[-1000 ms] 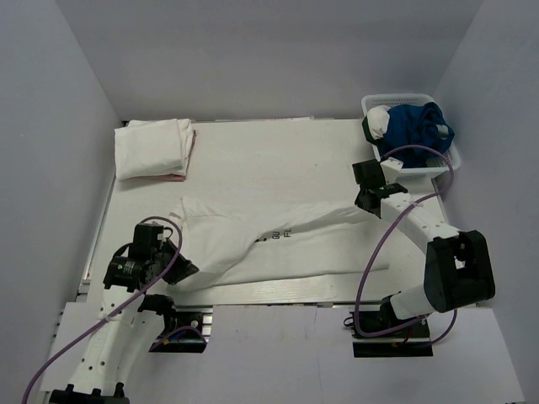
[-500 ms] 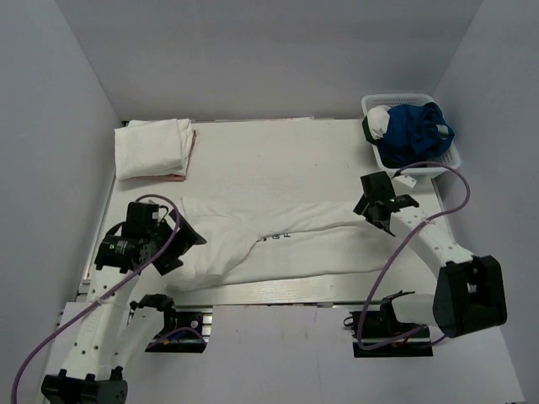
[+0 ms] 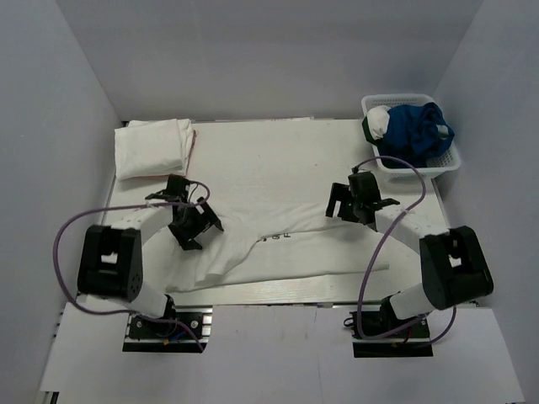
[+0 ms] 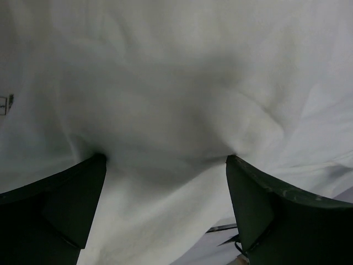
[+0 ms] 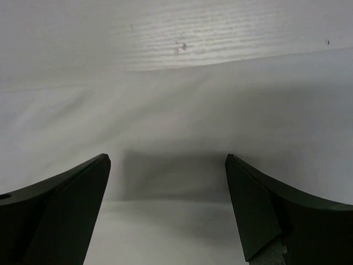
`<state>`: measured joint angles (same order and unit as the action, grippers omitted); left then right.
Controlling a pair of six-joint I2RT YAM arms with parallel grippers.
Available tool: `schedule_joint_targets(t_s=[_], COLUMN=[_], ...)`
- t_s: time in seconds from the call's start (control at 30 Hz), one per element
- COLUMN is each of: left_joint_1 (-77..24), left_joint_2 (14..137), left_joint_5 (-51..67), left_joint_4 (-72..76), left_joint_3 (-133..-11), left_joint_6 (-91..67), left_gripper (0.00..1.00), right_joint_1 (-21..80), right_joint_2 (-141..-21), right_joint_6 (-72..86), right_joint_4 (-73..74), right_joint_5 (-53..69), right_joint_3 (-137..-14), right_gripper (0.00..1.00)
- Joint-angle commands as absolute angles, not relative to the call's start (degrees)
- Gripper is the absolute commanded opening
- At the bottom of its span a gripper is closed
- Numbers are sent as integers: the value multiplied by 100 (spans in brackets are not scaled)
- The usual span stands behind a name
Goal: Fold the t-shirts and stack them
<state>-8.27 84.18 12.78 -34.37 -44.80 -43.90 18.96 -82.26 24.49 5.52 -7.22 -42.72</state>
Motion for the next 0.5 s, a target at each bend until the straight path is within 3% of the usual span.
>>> schedule_joint_targets(t_s=[0.0, 0.1, 0.23, 0.43, 0.47], left_joint_1=[-835, -747, -853, -1001, -1080], left_joint_2=[9156, 9929, 11849, 14568, 15477], left_joint_5=[1231, 915, 1088, 2448, 2774], left_joint_4=[-2813, -2971, -3093, -2980, -2927], left_joint_3=[-5086, -5832, -7405, -11455, -12827], left_joint_6=[-4096, -3948, -3691, -3892, -4120], left_gripper=[100, 100, 100, 100, 100], right_joint_1=[1881, 1907, 1995, 2434, 2783], right_joint_2=[-8602, -8623, -8201, -8165, -8304], right_joint_6=[2450, 2522, 2751, 2306, 2094], right_joint_4=[428, 975, 1476, 2276, 2468], right_joint_5=[-668, -678, -80, 1158, 1865], right_joint_3=[-4253, -4281, -4017, -3761, -3918], right_gripper=[90, 90, 90, 90, 90])
